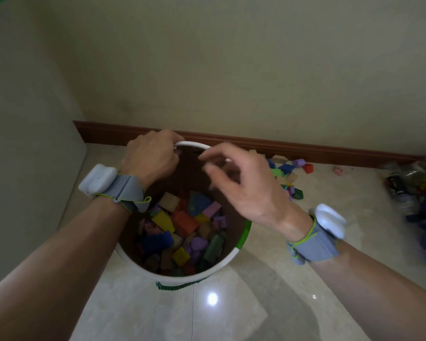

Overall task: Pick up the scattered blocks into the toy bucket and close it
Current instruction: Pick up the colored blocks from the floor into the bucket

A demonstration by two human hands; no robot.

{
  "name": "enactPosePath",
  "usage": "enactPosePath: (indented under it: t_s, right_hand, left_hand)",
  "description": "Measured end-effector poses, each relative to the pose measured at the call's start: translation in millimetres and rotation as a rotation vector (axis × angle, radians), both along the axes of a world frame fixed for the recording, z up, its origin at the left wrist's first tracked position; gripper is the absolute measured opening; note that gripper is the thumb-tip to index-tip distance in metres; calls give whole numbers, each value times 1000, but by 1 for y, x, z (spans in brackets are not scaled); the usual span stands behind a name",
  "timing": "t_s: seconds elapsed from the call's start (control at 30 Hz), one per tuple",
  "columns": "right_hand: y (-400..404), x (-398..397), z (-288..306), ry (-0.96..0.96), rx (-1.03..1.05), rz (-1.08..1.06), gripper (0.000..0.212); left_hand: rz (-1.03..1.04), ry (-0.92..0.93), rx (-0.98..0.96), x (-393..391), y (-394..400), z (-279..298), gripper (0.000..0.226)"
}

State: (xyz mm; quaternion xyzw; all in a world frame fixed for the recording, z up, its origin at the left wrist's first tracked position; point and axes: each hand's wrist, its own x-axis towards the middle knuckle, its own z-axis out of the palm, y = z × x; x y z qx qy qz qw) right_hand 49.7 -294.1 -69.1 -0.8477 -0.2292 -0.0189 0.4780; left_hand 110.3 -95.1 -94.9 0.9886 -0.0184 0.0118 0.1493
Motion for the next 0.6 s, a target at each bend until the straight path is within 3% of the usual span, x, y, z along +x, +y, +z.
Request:
enactPosePath:
  t_s: [0.1,0.17,0.3,0.47,0.6]
  right_hand:
    - [-15,18,-16,-123,260,-346,13]
    - [-31,33,-35,-176,236,-507,12]
    - [-70,50,-98,-101,-260,-551,32]
    - [-99,31,-179,208,-780,-528,65]
    - [-104,29,-212,240,-941,-515,85]
  left_hand:
    - [5,-10,2,1,-1,-3,30]
    - [19,-7,5,2,-1,-5,31]
    - [25,-14,24,3,1,-7,33]
    - [37,-7,32,5,1,-8,33]
    - [33,0,35,7,-2,-6,33]
